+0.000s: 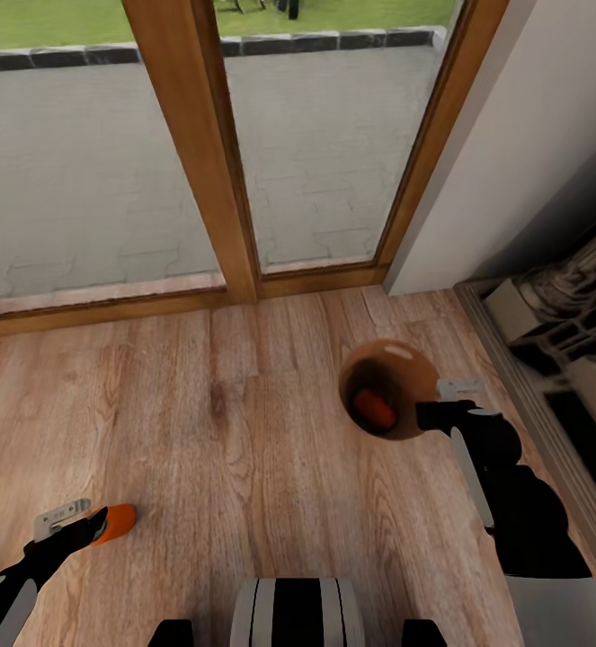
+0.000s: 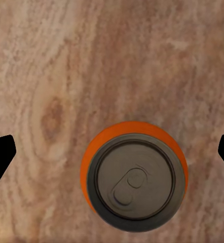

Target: Put the three can of soda from the living room inside the tash can in the kitchen.

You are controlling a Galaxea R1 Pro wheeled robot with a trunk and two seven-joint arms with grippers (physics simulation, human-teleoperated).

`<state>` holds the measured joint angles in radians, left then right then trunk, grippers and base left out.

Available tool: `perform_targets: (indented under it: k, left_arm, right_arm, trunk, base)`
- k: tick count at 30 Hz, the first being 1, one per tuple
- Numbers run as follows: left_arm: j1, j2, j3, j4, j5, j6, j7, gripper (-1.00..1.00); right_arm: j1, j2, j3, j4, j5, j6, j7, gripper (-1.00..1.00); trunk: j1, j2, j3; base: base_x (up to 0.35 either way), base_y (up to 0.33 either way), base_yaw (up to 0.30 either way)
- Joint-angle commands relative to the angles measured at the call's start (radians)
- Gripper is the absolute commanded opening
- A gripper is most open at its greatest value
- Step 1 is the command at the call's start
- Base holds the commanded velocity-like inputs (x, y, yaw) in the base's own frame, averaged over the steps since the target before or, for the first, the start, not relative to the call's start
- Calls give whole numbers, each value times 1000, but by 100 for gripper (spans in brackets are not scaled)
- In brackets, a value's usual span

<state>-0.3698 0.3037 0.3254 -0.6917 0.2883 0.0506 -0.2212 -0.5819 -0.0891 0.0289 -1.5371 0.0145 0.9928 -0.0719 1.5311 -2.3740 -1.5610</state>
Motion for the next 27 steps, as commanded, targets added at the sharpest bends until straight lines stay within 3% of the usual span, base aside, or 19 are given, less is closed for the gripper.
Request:
perform_targets:
  k: [1,27]
  left_arm:
    - [0,0,0,0,0,0,0,100]
    - [0,0,0,0,0,0,0,100]
  right_arm:
    - [-2,0,0,0,-5,0,0,-100]
    - [-33,0,0,0,-5,1,0,-100]
  trunk:
    - [0,0,0]
    - [0,0,0]
  base:
    - [0,0,0]
    - [0,0,0]
